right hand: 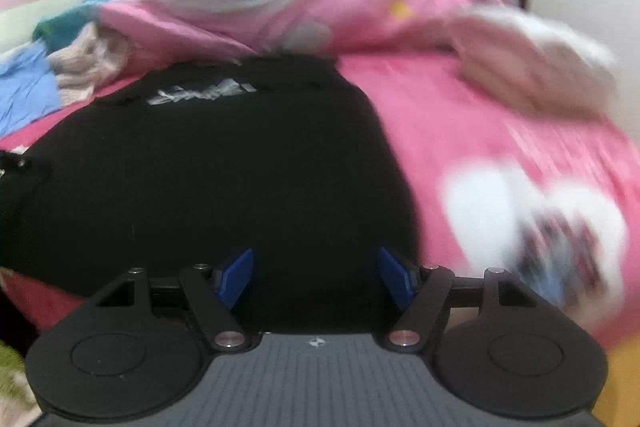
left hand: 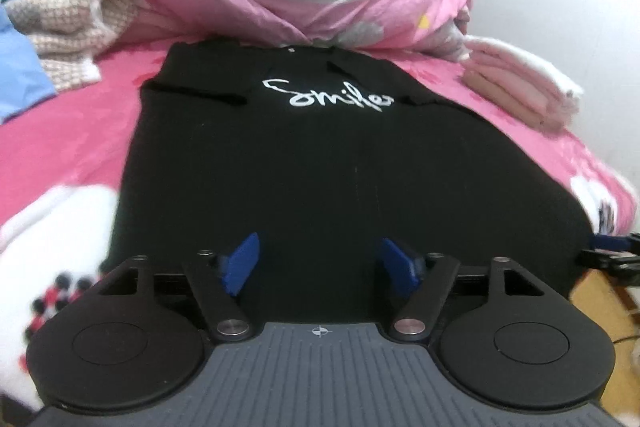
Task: Fold clothes
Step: 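Lay the T-shirt flat with both grippers, 'Smile' print facing up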
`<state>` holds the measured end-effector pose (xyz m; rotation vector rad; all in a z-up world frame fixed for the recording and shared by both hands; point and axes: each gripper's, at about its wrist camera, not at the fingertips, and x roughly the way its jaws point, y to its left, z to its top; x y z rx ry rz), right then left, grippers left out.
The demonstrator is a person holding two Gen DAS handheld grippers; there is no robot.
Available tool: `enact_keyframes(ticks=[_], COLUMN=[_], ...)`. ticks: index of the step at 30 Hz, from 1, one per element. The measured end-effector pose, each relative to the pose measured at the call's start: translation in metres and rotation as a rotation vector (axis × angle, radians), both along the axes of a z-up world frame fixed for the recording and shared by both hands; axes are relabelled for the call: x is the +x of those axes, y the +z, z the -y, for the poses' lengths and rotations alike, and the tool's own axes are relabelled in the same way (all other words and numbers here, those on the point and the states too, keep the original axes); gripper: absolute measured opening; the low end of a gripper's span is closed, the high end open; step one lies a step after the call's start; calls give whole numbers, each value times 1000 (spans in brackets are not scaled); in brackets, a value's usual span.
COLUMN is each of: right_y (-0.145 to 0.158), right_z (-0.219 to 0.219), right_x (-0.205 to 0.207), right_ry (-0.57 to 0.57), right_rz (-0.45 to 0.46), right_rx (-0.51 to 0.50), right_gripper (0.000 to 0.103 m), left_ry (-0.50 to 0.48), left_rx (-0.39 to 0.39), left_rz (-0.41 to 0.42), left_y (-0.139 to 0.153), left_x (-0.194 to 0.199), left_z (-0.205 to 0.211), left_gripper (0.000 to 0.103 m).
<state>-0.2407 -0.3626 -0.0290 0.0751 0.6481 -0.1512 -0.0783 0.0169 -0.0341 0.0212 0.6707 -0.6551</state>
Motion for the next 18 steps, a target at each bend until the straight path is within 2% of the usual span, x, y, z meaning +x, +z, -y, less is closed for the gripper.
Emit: enact_keyframes(ticks=[2, 5, 8, 10, 13, 16, 18], right_y=[-1, 10, 29, 38, 41, 41, 39], right_z=[9, 15, 14, 9, -7, -21, -33], right_x=[-22, -39, -38, -24, 9, 42, 58], right_ry=[-70, -132, -134, -103, -42, -14, -7], right_rz=[-49, -7, 121, 184, 202, 161, 137], right_rx=[21, 62, 130, 164, 171, 156, 149], right_gripper=[72, 72, 74, 78, 84, 89, 90], left_ry=[-13, -42, -42, -20, 52, 136, 159], left_rx=[24, 19, 11, 13, 6, -6, 4], left_rz=[14, 19, 49, 70, 59, 0, -21], left_y=[4, 13, 18, 19, 17, 10, 5], left_x=[-10, -16, -19, -20, -13, -3, 0], left_z=[1, 4, 12, 18, 20, 17, 16], left_gripper=[83, 95, 100, 102, 102, 103, 103])
